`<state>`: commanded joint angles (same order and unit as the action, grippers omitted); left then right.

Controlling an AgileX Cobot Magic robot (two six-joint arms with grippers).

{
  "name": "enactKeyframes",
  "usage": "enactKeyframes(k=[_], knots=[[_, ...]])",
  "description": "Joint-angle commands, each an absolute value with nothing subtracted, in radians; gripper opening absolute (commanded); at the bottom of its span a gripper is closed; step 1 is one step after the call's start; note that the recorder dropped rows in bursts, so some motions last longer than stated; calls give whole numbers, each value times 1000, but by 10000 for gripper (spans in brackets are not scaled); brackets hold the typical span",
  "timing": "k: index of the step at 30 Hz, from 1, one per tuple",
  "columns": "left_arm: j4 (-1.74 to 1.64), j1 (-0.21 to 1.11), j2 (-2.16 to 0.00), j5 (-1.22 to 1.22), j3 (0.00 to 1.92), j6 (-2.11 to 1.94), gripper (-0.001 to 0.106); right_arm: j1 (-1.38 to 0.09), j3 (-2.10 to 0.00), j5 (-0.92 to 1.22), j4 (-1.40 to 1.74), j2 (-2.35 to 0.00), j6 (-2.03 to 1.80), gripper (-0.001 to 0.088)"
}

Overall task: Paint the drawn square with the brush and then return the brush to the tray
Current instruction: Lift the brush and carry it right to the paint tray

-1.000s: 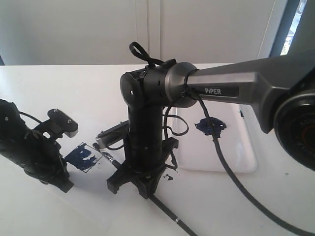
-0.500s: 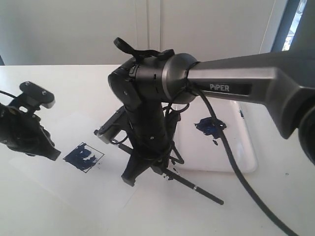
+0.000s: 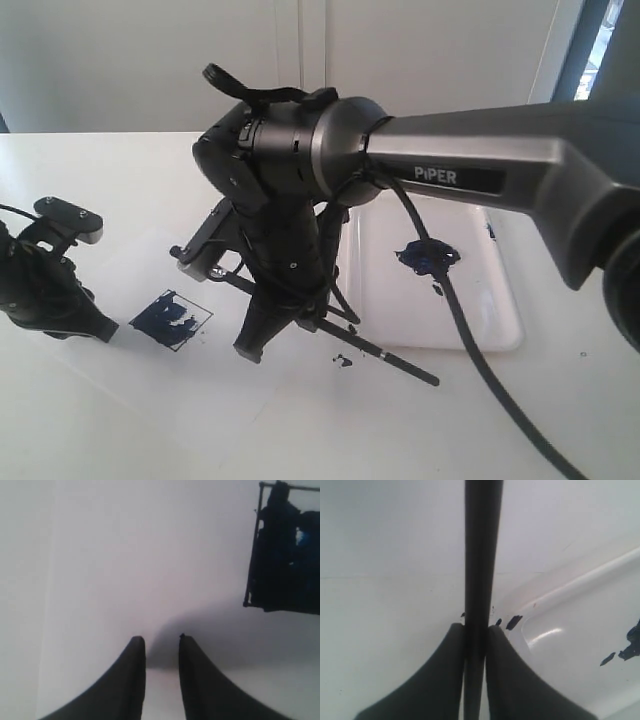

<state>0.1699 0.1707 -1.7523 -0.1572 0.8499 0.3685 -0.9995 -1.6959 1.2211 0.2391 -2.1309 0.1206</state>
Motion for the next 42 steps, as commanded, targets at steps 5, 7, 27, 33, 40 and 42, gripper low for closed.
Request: enactKeyframes(k=[5, 7, 27, 33, 40, 42], knots=[[172, 171, -1752, -157, 851, 369, 304, -999, -1703, 1221, 234, -2189, 113, 0], [174, 171, -1752, -157, 851, 369, 304, -999, -1703, 1221, 223, -2192, 111, 0], [176, 174, -1752, -173, 851, 366, 304, -1075, -1715, 1221, 322, -2187, 47, 0], [176, 174, -1752, -176, 851, 361, 304, -989, -1704, 1221, 278, -2112, 9, 0], [176, 174, -1752, -180, 851, 361, 304, -848, -1614, 1221, 259, -1966, -29, 0], [176, 174, -1752, -180, 851, 361, 304, -817, -1596, 1221, 259, -1946, -27, 0]])
